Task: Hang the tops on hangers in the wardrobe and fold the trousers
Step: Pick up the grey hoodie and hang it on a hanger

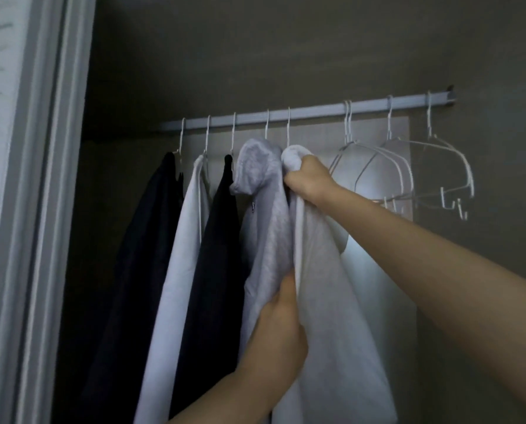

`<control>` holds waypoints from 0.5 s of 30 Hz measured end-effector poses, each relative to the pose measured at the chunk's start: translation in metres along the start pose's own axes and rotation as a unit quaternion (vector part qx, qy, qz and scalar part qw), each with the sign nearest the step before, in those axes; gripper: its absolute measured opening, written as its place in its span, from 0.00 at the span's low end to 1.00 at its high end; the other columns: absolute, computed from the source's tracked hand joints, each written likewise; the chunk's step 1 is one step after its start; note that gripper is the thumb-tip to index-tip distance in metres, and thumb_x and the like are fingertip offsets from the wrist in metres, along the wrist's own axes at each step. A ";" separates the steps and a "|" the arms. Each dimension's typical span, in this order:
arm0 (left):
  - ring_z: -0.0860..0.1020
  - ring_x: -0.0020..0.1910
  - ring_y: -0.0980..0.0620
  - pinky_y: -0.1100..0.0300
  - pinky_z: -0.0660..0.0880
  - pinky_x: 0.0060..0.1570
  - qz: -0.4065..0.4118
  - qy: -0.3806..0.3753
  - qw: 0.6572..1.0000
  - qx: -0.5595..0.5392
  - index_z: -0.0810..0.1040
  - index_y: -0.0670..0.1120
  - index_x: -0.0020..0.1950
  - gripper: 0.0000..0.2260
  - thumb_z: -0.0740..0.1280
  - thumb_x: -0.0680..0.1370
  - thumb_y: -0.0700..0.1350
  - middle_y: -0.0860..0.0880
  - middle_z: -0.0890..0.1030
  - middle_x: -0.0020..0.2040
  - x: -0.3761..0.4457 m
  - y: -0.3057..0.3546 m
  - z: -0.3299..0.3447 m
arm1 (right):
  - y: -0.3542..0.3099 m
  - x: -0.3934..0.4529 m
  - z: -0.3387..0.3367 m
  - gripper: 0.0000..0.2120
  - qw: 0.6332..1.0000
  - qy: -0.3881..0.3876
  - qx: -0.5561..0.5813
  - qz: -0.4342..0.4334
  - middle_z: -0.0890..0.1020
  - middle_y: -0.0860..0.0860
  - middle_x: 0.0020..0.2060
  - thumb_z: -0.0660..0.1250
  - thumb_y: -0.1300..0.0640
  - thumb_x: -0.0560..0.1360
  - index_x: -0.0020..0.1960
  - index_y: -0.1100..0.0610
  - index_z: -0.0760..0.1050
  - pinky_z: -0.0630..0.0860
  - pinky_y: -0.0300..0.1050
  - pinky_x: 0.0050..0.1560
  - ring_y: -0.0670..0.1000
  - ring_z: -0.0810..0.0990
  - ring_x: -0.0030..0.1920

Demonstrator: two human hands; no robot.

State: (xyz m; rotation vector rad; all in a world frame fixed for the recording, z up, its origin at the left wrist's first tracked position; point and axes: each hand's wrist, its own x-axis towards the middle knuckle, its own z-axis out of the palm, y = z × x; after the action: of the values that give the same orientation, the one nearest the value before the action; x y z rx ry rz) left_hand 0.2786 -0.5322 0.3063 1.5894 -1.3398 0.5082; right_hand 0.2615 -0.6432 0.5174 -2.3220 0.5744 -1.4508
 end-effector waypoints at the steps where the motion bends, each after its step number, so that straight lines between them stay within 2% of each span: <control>1: 0.72 0.44 0.53 0.75 0.66 0.35 0.006 -0.003 1.000 -0.011 0.55 0.51 0.74 0.28 0.58 0.77 0.33 0.46 0.77 0.51 -0.003 -0.002 0.001 | 0.001 -0.011 -0.002 0.19 0.999 0.020 -0.036 -0.020 0.77 0.59 0.57 0.65 0.59 0.73 0.62 0.64 0.72 0.74 0.45 0.55 0.58 0.76 0.59; 2: 0.70 0.42 0.57 0.75 0.67 0.35 0.004 0.003 1.000 -0.025 0.58 0.50 0.73 0.26 0.58 0.77 0.33 0.51 0.75 0.48 -0.003 -0.002 -0.001 | 0.001 -0.025 -0.004 0.23 0.996 0.040 -0.065 -0.038 0.75 0.60 0.60 0.65 0.59 0.73 0.65 0.64 0.68 0.72 0.46 0.57 0.59 0.74 0.60; 4: 0.72 0.40 0.57 0.74 0.68 0.37 0.001 0.001 0.999 -0.034 0.63 0.53 0.69 0.23 0.58 0.78 0.33 0.57 0.72 0.45 -0.019 0.002 -0.009 | 0.004 -0.065 -0.006 0.25 0.995 0.056 -0.065 -0.057 0.72 0.61 0.62 0.65 0.58 0.74 0.68 0.63 0.64 0.70 0.44 0.55 0.60 0.73 0.61; 6: 0.77 0.41 0.57 0.73 0.72 0.40 -0.017 -0.015 0.997 -0.073 0.66 0.62 0.59 0.23 0.57 0.79 0.32 0.59 0.76 0.44 -0.042 0.002 -0.014 | 0.011 -0.111 -0.006 0.26 0.997 0.040 -0.026 -0.053 0.72 0.57 0.64 0.64 0.57 0.76 0.71 0.59 0.62 0.65 0.38 0.53 0.56 0.72 0.62; 7: 0.78 0.40 0.57 0.72 0.74 0.39 -0.029 -0.023 0.995 -0.091 0.66 0.64 0.57 0.24 0.57 0.79 0.32 0.57 0.77 0.43 -0.054 0.000 -0.017 | 0.015 -0.137 -0.004 0.26 0.998 0.027 -0.016 -0.051 0.71 0.56 0.66 0.64 0.58 0.76 0.72 0.58 0.61 0.63 0.35 0.53 0.54 0.71 0.64; 10: 0.79 0.35 0.59 0.71 0.75 0.35 -0.058 -0.044 0.992 -0.099 0.69 0.54 0.65 0.20 0.59 0.79 0.34 0.55 0.78 0.39 -0.084 -0.012 -0.021 | 0.027 -0.204 0.001 0.25 0.998 -0.011 -0.009 -0.066 0.71 0.52 0.66 0.63 0.59 0.76 0.72 0.56 0.63 0.63 0.33 0.58 0.50 0.70 0.66; 12: 0.78 0.34 0.60 0.69 0.76 0.37 -0.079 -0.052 0.992 -0.079 0.72 0.48 0.64 0.15 0.61 0.78 0.35 0.55 0.79 0.37 -0.108 -0.019 -0.026 | 0.030 -0.243 0.007 0.22 0.997 -0.054 0.006 -0.056 0.74 0.49 0.65 0.63 0.60 0.76 0.70 0.55 0.66 0.64 0.32 0.59 0.48 0.72 0.64; 15: 0.81 0.38 0.52 0.54 0.79 0.44 -0.129 -0.057 0.988 -0.069 0.76 0.44 0.59 0.10 0.64 0.78 0.37 0.47 0.82 0.39 -0.151 -0.026 -0.038 | 0.034 -0.298 0.019 0.17 0.994 -0.098 0.018 -0.035 0.78 0.47 0.59 0.65 0.59 0.76 0.65 0.55 0.70 0.65 0.29 0.55 0.45 0.75 0.57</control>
State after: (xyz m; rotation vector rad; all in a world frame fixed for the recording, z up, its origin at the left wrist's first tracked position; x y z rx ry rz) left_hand 0.2654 -0.4232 0.1927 1.6667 -1.2011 0.1649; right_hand 0.1550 -0.5200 0.2648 -2.4405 0.4126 -1.2308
